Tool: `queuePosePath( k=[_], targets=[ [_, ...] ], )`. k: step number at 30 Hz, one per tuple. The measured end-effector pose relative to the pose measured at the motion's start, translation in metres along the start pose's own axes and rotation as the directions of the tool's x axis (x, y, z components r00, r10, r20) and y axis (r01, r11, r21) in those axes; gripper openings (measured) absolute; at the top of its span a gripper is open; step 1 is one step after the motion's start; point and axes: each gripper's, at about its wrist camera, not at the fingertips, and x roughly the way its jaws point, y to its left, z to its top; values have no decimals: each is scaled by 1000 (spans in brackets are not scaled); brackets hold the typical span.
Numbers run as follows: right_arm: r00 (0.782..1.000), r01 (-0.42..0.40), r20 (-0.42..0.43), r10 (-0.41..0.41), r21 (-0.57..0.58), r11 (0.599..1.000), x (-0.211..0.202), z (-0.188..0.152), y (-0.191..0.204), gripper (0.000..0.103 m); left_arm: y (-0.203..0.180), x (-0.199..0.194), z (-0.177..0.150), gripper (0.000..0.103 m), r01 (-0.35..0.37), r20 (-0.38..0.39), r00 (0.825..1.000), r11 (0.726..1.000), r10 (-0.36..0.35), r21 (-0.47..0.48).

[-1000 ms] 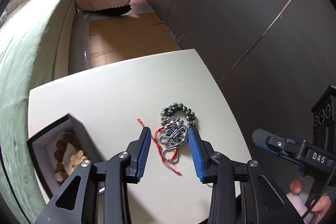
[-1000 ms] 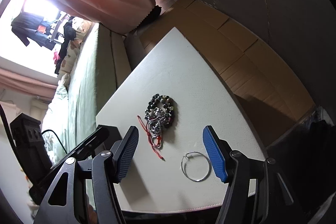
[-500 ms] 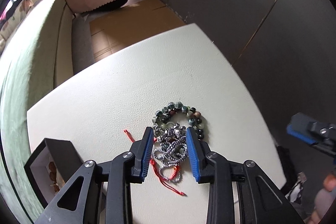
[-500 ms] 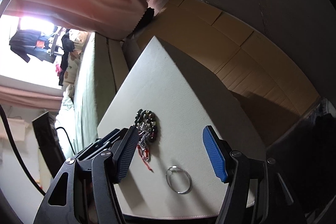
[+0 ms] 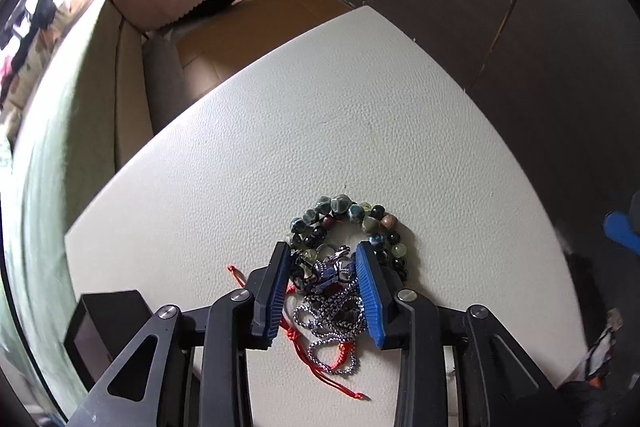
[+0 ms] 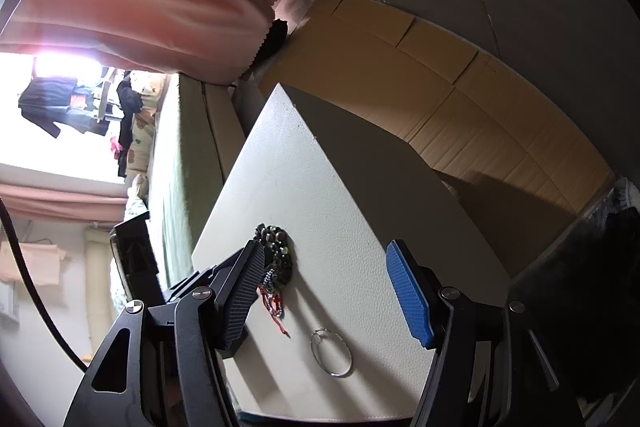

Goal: Organize jewelry
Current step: 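Grasp the silver chain tangled with the dark bead bracelet using the left tool, then lift the silver chain toward the box with the left tool while the right tool grasps the dark bead bracelet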

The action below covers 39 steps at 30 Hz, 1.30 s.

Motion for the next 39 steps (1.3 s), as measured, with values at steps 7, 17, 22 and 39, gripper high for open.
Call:
queuePosePath(
  k=[7, 17, 22, 39],
  targets=[
    [1000, 2, -8, -3, -7, 1000, 1, -1, 1, 64, 6, 5, -5, 39, 16, -4, 1000, 1000, -16, 6],
    [1000, 10, -13, -11, -28, 1000, 5, -1, 9, 64, 37, -21, -5, 8, 75, 32, 997, 996, -74, -44],
    [1000, 15, -25, -16, -49, 999, 12, -5, 17, 64, 46, -38, -13, 8, 91, 70, 994, 994, -86, -63],
    [996, 61, -58, -72, -177, 982, 45, -22, 54, 64, 113, -119, -43, 7, 57, 213, 977, 985, -21, -162]
  ],
)
